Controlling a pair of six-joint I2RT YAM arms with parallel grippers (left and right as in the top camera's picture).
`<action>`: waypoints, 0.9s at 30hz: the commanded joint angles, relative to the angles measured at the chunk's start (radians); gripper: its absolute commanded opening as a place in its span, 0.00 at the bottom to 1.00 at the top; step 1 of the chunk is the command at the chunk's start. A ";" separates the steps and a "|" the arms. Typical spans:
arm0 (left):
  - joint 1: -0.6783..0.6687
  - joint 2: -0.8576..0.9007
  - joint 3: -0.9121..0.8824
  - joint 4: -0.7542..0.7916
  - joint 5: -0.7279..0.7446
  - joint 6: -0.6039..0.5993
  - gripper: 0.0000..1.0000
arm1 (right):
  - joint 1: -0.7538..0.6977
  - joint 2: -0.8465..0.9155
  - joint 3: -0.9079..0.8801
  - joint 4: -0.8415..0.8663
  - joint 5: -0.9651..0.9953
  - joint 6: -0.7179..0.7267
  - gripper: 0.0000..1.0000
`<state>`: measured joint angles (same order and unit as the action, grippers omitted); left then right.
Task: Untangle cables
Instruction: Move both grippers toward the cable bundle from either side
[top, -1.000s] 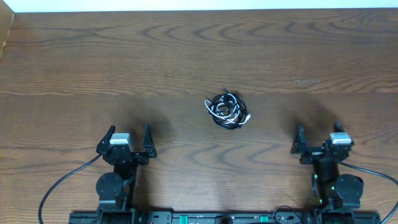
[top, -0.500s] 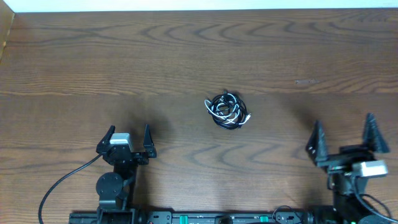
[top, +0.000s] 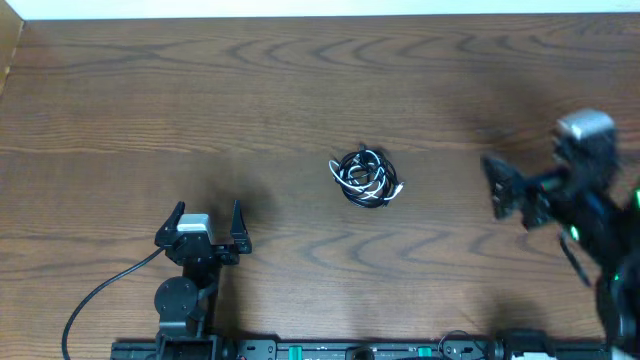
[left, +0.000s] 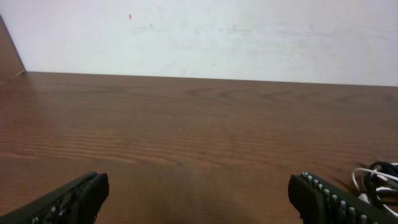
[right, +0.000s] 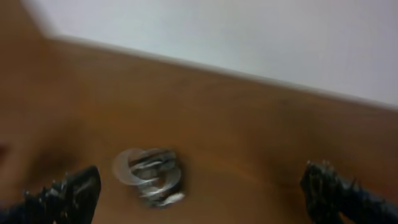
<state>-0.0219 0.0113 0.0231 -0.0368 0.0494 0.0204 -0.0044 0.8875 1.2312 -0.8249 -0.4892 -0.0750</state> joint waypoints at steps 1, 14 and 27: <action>-0.003 -0.001 -0.019 -0.034 -0.016 0.005 0.98 | -0.008 0.100 0.016 -0.018 -0.429 0.070 0.99; -0.003 -0.001 -0.019 -0.025 -0.007 0.004 0.98 | 0.212 0.504 0.016 -0.060 -0.054 0.372 0.99; -0.003 0.013 0.059 0.171 0.203 0.005 0.98 | 0.248 0.650 0.016 0.129 -0.010 0.431 0.99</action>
<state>-0.0219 0.0135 0.0189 0.1246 0.2111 0.0227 0.2379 1.5097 1.2358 -0.7116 -0.5415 0.3305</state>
